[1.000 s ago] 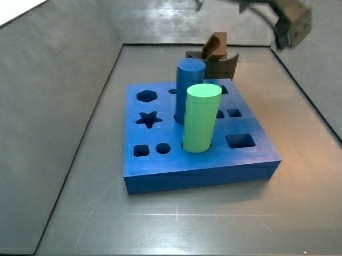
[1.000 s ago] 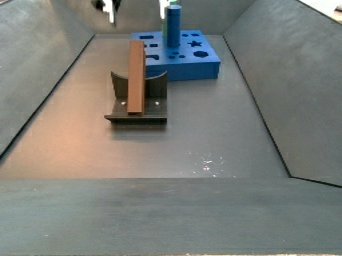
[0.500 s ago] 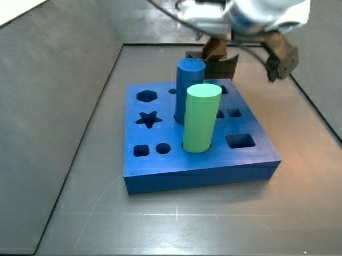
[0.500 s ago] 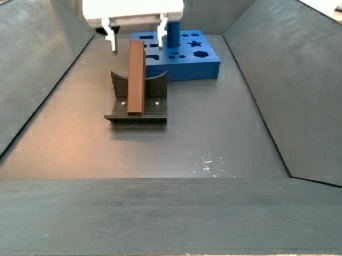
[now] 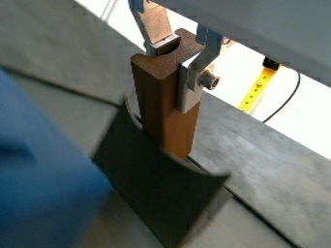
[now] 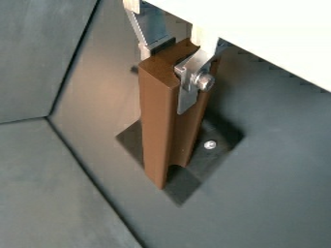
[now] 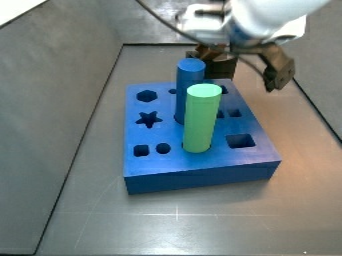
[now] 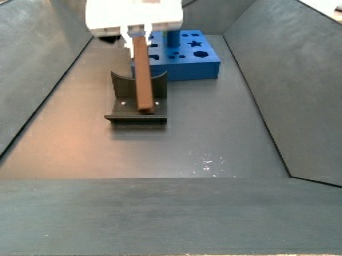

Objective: Pick up the arch object. Move up. Place the arch object on the fixture. Regrasp the arch object. Move to above the board. Insert the arch object.
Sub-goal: Move to above the board.

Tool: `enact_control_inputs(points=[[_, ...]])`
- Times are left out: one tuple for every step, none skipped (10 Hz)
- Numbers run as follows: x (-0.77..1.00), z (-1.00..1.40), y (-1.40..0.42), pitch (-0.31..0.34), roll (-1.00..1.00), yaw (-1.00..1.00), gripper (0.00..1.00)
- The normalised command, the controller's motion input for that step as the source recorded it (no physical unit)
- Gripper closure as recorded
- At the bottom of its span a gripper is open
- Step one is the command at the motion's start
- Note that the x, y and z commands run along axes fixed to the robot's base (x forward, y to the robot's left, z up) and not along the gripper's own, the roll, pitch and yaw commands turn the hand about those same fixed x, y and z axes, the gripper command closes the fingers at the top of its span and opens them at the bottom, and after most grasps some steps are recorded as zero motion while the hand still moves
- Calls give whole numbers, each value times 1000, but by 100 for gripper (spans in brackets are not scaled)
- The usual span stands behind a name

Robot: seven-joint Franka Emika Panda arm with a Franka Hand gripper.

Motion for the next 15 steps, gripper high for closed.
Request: enact_control_inputs(points=[[-134, 1000, -302, 348, -490, 185, 100], [-123, 1000, -279, 230, -302, 244, 100], [-118, 1000, -272, 183, -224, 256, 100], [-102, 1000, -249, 91, -78, 235, 100], [-88, 1000, -230, 49, -33, 208, 100], [-77, 1000, -215, 27, -14, 178, 100], [-69, 1000, -198, 11, -5, 152, 100], [-62, 1000, -183, 0, -3, 127, 100], [-56, 1000, -159, -7, -7, 97, 100], [-48, 1000, -136, -6, -13, 78, 100], [-37, 1000, -110, -1, -19, 59, 100], [-26, 917, -80, 12, -23, 35, 100], [-13, 727, -35, 36, -35, 14, 100], [-3, 589, -16, 56, -47, 8, 100], [3, 454, -9, 74, -52, 10, 100]])
